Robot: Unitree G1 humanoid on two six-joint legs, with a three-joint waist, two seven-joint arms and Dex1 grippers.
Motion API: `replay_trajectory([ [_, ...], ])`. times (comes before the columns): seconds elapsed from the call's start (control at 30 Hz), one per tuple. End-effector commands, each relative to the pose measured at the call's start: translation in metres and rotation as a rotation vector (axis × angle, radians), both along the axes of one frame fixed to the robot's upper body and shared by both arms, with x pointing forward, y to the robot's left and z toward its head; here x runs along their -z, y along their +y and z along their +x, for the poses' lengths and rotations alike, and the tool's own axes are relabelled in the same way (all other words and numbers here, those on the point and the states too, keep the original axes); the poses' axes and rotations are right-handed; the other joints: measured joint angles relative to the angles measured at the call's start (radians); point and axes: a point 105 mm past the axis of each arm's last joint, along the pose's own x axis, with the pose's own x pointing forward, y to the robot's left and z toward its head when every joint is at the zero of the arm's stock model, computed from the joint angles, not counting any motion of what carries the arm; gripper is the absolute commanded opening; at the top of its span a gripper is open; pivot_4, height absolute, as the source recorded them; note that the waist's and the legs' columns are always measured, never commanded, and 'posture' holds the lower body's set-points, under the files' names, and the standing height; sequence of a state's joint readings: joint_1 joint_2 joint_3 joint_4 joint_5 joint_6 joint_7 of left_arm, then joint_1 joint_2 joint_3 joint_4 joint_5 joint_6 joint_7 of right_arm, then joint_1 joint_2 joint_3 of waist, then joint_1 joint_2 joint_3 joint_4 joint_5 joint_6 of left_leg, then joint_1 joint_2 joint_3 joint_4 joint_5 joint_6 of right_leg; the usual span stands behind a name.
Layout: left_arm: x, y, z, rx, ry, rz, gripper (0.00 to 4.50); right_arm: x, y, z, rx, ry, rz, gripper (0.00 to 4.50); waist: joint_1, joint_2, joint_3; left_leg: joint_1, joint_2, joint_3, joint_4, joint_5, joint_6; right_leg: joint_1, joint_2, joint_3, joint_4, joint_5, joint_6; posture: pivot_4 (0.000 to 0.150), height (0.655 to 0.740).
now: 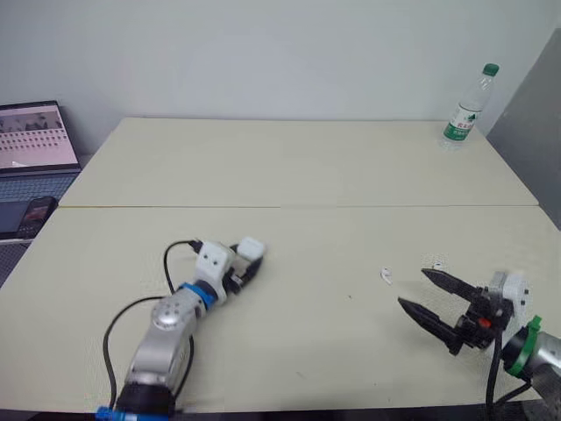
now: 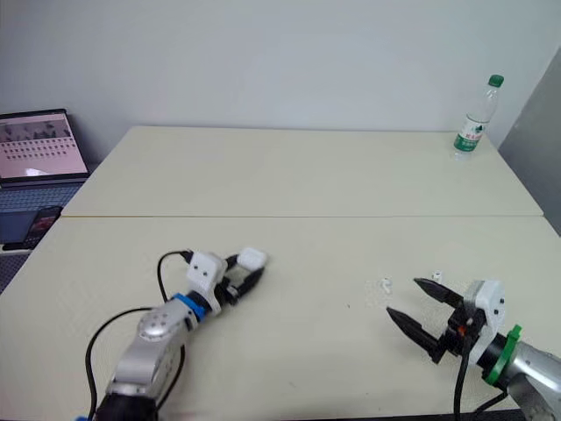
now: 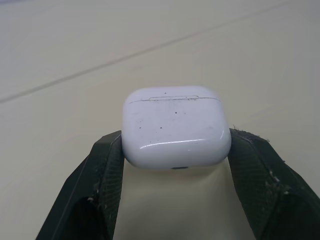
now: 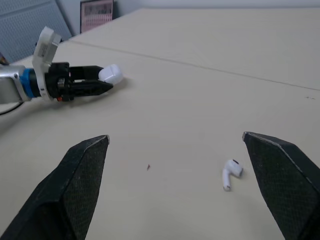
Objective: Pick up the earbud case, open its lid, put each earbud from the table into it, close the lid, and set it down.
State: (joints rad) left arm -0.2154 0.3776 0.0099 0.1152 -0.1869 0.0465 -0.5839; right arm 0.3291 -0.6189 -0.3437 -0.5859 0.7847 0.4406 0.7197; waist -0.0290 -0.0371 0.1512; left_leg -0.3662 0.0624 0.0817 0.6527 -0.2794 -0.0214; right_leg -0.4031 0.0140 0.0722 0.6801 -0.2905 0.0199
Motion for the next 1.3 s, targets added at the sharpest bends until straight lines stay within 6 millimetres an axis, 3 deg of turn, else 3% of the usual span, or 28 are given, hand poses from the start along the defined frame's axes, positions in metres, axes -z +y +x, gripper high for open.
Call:
replay_trajectory([
  [0.03,-0.033,-0.018,0.015,0.108,-0.122,-0.037,2.73,-0.024,0.008,0.010,0.022,-0.036,0.066,4.50,0.000,0.000,0.000,-0.001,0.000,0.000,0.001,0.000,0.000,0.000,0.000,0.000,0.000,0.001,0.000,0.150,0.7362],
  [0.13,-0.054,-0.041,0.024,0.198,-0.179,-0.078,2.73,-0.038,0.014,0.021,0.036,-0.037,0.139,4.50,0.000,0.000,0.000,-0.008,0.000,-0.001,0.008,-0.001,0.000,-0.002,0.000,-0.001,-0.001,0.003,-0.001,0.150,0.7362],
  [0.27,-0.079,-0.082,0.018,0.377,-0.234,-0.164,2.73,-0.057,0.030,0.033,0.006,0.088,0.285,4.50,0.000,0.000,0.000,-0.013,0.000,-0.001,0.010,-0.001,0.000,-0.004,-0.001,-0.001,-0.002,0.005,0.001,0.150,0.7362],
  [0.4,-0.086,-0.111,0.007,0.542,-0.236,-0.210,2.73,-0.062,0.042,0.041,0.000,0.152,0.322,4.50,0.000,0.000,0.000,-0.015,-0.001,-0.003,0.010,-0.001,0.000,-0.004,-0.001,-0.002,-0.003,0.005,0.001,0.150,0.7362],
  [0.5,-0.086,-0.126,0.000,0.632,-0.238,-0.210,2.73,-0.056,0.050,0.045,-0.005,0.233,0.341,4.50,-0.001,0.000,0.000,-0.015,0.000,-0.004,0.010,-0.001,0.000,-0.004,0.000,-0.002,-0.002,0.005,0.001,0.150,0.7362],
  [0.67,-0.082,-0.140,-0.008,0.728,-0.236,-0.198,2.73,-0.049,0.059,0.053,0.027,0.332,0.382,4.50,-0.003,0.000,0.000,-0.015,-0.001,-0.004,0.010,-0.001,0.000,-0.004,0.000,-0.002,-0.002,0.004,0.002,0.150,0.7362],
  [1.07,-0.073,-0.144,-0.015,0.767,-0.260,-0.132,2.73,-0.051,0.082,0.059,0.032,0.435,0.464,4.50,-0.003,0.000,0.000,-0.016,0.000,-0.005,0.011,-0.001,0.001,-0.005,0.000,-0.003,-0.003,0.004,0.002,0.150,0.7362],
  [1.17,-0.072,-0.145,-0.016,0.763,-0.257,-0.138,2.73,-0.052,0.083,0.062,0.038,0.430,0.463,3.95,-0.003,0.000,0.000,-0.016,0.000,-0.006,0.011,-0.001,0.001,-0.005,0.000,-0.003,-0.003,0.004,0.002,0.150,0.7362],
  [1.3,-0.070,-0.144,-0.016,0.757,-0.254,-0.138,2.73,-0.053,0.085,0.063,0.033,0.431,0.466,2.49,-0.003,0.000,0.000,-0.016,0.000,-0.006,0.011,-0.001,0.001,-0.005,0.000,-0.004,-0.003,0.004,0.002,0.150,0.7362],
])
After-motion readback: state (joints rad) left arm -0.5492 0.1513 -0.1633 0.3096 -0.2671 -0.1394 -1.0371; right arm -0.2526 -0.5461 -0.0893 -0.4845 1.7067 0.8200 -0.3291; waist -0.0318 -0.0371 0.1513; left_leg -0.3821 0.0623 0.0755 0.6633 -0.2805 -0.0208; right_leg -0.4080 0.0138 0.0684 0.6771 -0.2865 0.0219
